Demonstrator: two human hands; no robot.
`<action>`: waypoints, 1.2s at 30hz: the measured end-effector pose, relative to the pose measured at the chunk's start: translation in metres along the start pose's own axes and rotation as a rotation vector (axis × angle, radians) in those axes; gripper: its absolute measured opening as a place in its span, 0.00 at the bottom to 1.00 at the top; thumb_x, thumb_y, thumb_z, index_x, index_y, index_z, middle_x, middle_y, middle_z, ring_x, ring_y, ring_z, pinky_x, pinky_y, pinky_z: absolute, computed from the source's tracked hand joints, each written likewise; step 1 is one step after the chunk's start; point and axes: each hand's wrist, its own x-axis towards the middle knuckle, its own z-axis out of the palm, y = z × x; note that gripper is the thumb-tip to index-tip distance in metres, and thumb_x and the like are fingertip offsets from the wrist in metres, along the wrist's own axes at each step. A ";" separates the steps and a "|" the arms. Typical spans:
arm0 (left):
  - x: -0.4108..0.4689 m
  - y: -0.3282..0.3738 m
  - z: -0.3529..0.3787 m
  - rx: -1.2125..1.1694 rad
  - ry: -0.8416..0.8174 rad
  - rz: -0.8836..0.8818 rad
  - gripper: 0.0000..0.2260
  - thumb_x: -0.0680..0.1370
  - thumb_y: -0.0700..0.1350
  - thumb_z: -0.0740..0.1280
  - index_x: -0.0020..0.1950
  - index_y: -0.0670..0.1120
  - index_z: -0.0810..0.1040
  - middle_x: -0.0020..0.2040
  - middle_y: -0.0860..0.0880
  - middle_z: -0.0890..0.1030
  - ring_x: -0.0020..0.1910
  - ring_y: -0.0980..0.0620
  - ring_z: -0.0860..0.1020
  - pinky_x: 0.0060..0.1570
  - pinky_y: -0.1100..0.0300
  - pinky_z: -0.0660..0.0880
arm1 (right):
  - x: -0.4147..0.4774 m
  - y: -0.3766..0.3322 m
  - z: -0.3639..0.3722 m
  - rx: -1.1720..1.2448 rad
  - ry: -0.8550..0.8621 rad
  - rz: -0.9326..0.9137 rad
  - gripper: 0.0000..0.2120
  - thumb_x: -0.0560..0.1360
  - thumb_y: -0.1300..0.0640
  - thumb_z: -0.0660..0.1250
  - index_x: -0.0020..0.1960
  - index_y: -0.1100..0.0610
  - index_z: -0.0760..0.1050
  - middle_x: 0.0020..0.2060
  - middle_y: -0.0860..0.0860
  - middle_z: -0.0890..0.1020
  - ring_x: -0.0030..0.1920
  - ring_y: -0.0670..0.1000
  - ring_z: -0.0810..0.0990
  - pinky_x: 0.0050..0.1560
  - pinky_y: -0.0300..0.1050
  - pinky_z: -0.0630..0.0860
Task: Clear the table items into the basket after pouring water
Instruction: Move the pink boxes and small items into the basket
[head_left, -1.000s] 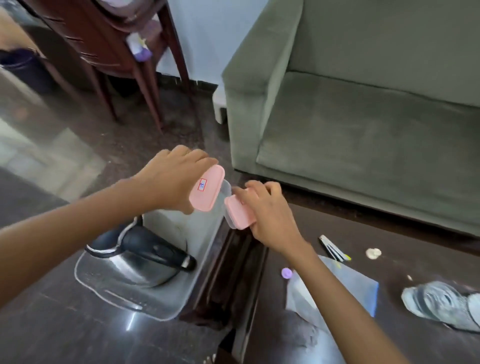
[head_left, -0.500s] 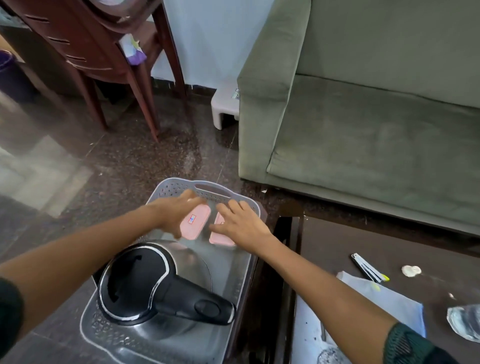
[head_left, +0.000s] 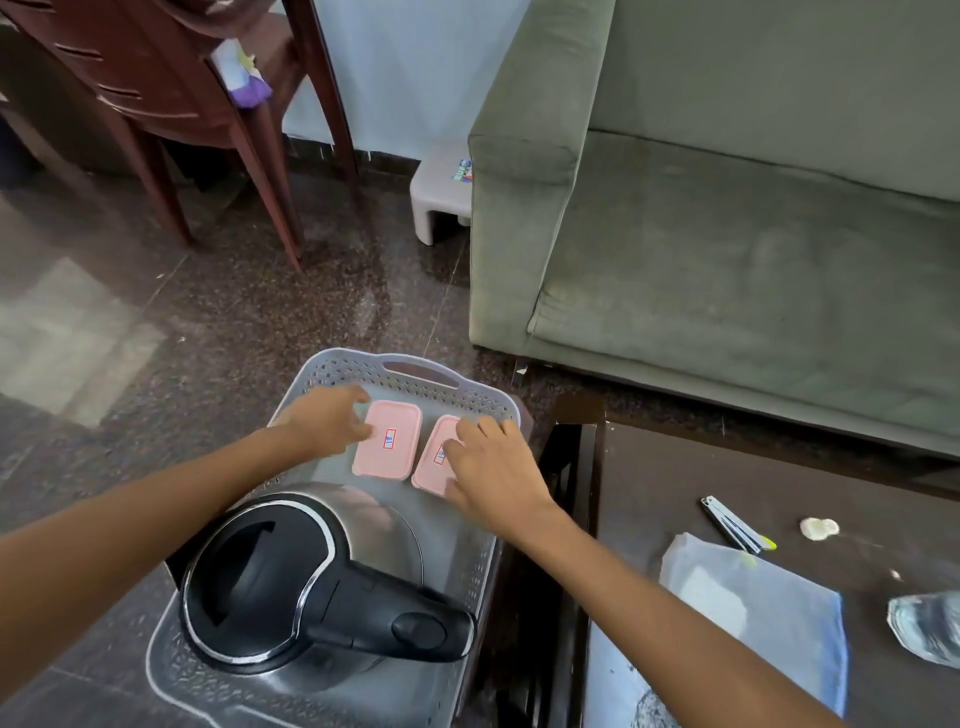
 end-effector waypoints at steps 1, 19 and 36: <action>0.001 0.000 0.001 -0.042 -0.032 -0.044 0.16 0.75 0.44 0.68 0.62 0.43 0.74 0.51 0.41 0.83 0.31 0.49 0.81 0.40 0.58 0.78 | -0.004 -0.004 0.003 0.015 -0.007 0.014 0.14 0.57 0.45 0.72 0.37 0.53 0.79 0.36 0.50 0.79 0.37 0.53 0.77 0.37 0.44 0.72; 0.022 0.029 0.009 -0.443 -0.115 -0.146 0.06 0.74 0.36 0.69 0.42 0.44 0.73 0.36 0.42 0.79 0.17 0.56 0.77 0.18 0.64 0.75 | -0.014 -0.006 0.017 0.019 0.056 0.187 0.07 0.61 0.62 0.66 0.39 0.58 0.78 0.36 0.55 0.77 0.39 0.58 0.76 0.57 0.57 0.62; -0.082 0.222 0.016 0.562 0.125 0.476 0.11 0.78 0.51 0.57 0.55 0.52 0.75 0.57 0.50 0.80 0.55 0.45 0.79 0.47 0.54 0.73 | -0.113 0.074 -0.026 0.356 0.423 0.460 0.06 0.66 0.59 0.57 0.32 0.56 0.71 0.31 0.52 0.75 0.32 0.55 0.74 0.38 0.46 0.68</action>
